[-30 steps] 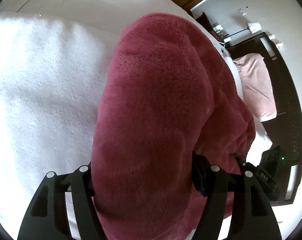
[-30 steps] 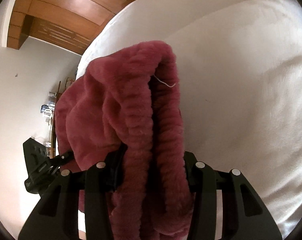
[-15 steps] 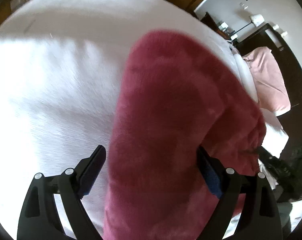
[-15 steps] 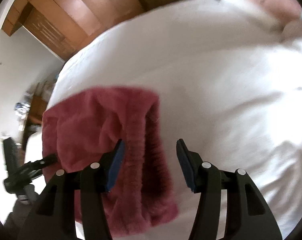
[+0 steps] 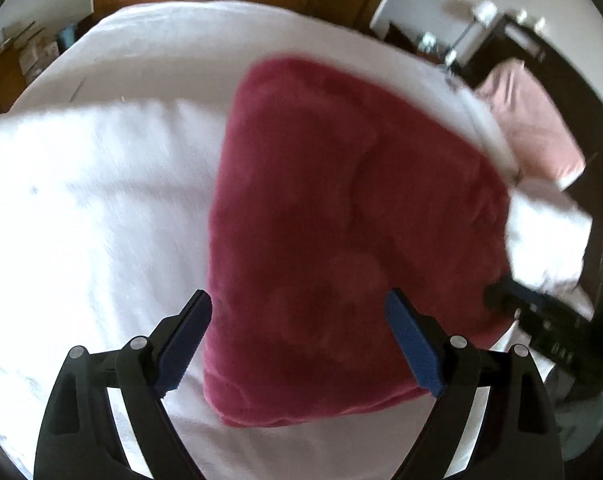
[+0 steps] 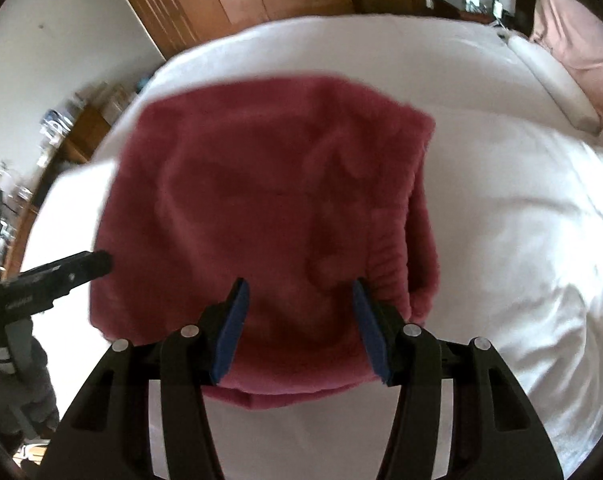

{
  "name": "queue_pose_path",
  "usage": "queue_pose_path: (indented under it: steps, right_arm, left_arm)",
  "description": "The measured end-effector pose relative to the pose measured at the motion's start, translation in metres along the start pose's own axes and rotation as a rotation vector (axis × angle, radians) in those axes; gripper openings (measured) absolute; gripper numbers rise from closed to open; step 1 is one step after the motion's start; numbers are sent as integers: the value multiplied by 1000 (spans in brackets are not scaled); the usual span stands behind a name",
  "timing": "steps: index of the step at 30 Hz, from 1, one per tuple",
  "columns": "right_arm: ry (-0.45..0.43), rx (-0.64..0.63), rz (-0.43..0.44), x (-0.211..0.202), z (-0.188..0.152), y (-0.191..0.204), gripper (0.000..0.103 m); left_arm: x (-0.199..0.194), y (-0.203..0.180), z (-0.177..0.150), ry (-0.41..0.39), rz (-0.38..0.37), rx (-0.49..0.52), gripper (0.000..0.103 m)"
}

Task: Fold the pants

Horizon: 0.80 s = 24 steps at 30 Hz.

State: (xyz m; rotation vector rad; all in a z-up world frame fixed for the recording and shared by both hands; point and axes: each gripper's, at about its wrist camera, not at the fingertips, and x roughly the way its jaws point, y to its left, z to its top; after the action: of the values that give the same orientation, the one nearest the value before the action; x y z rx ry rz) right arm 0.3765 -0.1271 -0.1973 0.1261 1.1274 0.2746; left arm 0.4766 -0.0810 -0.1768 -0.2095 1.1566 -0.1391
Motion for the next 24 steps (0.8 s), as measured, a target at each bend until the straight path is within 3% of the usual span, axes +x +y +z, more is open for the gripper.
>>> queue_pose_path:
  steps: [2, 4, 10, 19, 24]
  right_arm:
    - [37, 11, -36, 20, -4, -9, 55]
    - [55, 20, -39, 29, -4, -10, 55]
    - [51, -15, -62, 13, -2, 1, 55]
    - [-92, -30, -50, -68, -28, 21, 55]
    - [-175, -35, -49, -115, -37, 39, 63]
  left_arm:
    - [18, 2, -6, 46, 43, 20, 86]
    - [30, 4, -7, 83, 37, 10, 86]
    - [24, -8, 1, 79, 97, 42, 86]
    - [-49, -44, 0, -72, 178, 110, 87]
    - [-95, -69, -6, -175, 228, 176, 89]
